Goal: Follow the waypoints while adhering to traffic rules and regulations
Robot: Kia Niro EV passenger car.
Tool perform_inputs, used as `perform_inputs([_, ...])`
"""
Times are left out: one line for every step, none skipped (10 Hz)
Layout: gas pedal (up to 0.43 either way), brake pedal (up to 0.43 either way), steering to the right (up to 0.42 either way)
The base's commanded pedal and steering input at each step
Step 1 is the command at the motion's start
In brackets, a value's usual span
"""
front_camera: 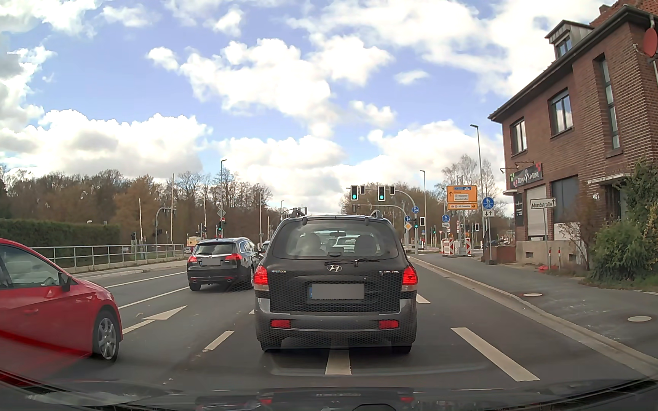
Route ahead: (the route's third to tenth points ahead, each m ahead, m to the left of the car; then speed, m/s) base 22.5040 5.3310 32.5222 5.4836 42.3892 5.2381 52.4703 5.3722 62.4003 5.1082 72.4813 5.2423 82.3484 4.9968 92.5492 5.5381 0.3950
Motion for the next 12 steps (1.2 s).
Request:
perform_inputs([0.0, 0.091, -0.002])
perform_inputs([0.0, 0.104, -0.002])
perform_inputs([0.0, 0.104, -0.002])
perform_inputs([0.0, 0.11, -0.002])
perform_inputs([0.0, 0.11, -0.002])
perform_inputs([0.0, 0.11, -0.002])
perform_inputs([0.0, 0.11, -0.002])
perform_inputs([0.0, 0.104, -0.002])
perform_inputs([0.0, 0.043, -0.002])
perform_inputs([0.0, 0.0, -0.002])
perform_inputs([0.0, 0.0, -0.002])
perform_inputs([0.0, 0.0, -0.002])
